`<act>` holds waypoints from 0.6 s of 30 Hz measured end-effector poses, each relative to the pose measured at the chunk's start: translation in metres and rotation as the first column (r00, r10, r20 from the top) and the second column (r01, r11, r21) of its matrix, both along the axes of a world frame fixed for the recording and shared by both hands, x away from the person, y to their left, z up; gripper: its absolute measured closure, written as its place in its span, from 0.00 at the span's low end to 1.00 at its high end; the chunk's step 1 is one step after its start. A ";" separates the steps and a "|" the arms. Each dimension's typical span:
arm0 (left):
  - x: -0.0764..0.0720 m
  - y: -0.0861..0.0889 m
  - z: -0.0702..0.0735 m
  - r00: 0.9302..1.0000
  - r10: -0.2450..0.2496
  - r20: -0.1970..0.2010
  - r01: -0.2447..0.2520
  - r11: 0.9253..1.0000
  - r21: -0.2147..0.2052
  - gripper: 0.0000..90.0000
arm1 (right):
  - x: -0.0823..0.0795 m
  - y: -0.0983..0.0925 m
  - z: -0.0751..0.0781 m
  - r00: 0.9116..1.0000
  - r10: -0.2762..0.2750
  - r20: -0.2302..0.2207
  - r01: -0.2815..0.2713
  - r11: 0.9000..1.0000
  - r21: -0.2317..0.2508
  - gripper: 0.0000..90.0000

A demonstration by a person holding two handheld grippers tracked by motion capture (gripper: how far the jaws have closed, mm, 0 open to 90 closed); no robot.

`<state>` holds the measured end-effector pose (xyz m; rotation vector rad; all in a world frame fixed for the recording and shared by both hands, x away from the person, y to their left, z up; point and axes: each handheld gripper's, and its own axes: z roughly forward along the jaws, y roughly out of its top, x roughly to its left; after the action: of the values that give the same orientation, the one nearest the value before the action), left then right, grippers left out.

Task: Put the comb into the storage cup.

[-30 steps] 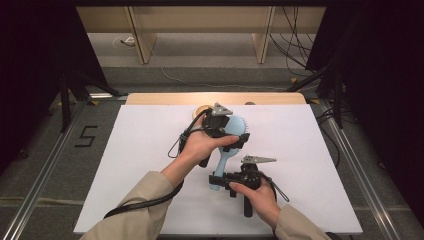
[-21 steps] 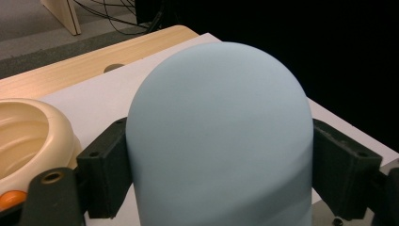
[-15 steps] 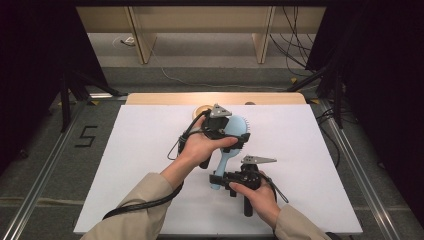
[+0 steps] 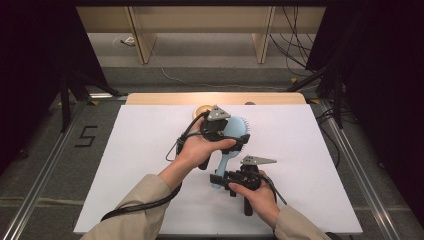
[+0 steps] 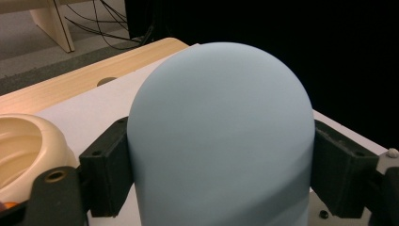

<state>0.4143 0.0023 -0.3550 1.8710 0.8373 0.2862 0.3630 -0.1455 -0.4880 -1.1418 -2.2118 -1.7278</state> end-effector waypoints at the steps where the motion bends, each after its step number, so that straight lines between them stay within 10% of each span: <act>1: 0.000 0.000 0.000 1.000 0.001 0.004 -0.001 1.000 0.001 0.21 | 0.000 0.000 0.000 1.000 0.000 0.001 0.000 1.000 -0.003 0.62; 18: -0.006 0.005 0.003 0.998 0.033 0.046 -0.032 0.999 -0.027 0.21 | 0.000 0.001 0.003 0.998 -0.053 0.046 0.054 0.998 -0.031 0.32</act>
<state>0.4082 0.0077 -0.3519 1.8213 0.8366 0.3368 0.3634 -0.1445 -0.4848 -1.1911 -2.2637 -1.7614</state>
